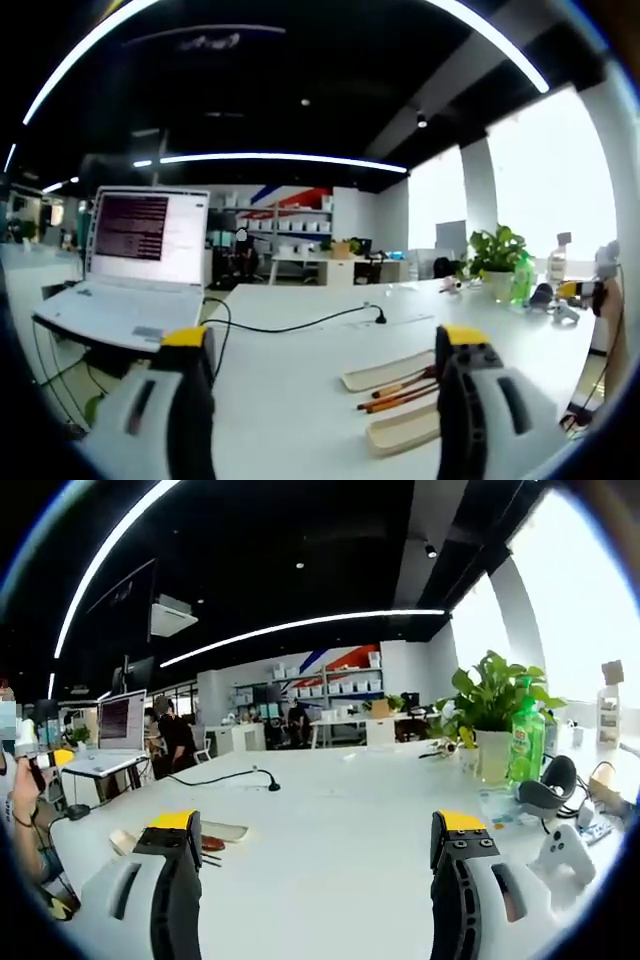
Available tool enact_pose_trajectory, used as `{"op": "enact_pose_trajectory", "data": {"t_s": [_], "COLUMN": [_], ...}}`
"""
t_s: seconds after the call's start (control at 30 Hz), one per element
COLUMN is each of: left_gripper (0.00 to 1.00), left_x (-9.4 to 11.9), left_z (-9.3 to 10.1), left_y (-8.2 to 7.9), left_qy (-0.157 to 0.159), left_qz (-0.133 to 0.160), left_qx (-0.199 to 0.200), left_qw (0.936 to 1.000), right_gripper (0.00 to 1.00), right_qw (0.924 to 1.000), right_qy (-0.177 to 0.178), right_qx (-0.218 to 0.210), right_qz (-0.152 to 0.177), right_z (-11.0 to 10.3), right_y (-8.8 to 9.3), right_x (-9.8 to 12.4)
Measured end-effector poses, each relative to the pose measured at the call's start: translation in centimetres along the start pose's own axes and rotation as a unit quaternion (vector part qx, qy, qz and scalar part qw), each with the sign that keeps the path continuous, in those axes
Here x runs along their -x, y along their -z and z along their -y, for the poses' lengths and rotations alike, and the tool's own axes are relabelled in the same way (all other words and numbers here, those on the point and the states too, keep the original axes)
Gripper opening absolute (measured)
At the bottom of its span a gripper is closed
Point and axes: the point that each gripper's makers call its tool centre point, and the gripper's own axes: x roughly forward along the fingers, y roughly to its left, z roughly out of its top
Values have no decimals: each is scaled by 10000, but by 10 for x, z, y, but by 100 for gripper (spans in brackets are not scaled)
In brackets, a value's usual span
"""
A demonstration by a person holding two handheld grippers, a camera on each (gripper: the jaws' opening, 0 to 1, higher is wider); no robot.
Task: Arrange the utensils inside the cutlery case until each visible utensil rests in its matching compartment.
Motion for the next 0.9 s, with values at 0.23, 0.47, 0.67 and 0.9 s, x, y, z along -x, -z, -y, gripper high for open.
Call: {"op": "enact_pose_trajectory", "data": {"t_s": [0.23, 0.47, 0.67, 0.9], "left_gripper": [96, 96, 95, 92], "left_x": [0, 0, -1, 0], "left_z": [-2, -1, -1, -5], "left_y": [-1, -1, 0, -3], "left_qy": [-21, -4, 30, -93], "left_qz": [29, 14, 8, 116], "left_qx": [27, 19, 17, -148], "left_qw": [10000, 10000, 10000, 9998], "right_gripper": [99, 99, 99, 99], "right_qw": [9991, 9973, 9954, 9864], "right_qy": [179, 297, 129, -187], "right_qx": [332, 656, 938, 1406], "right_qz": [-202, -138, 156, 830], "right_z": [4, 3, -18, -42], "right_y": [7, 6, 2, -24], "right_x": [-3, -6, -19, -28]}}
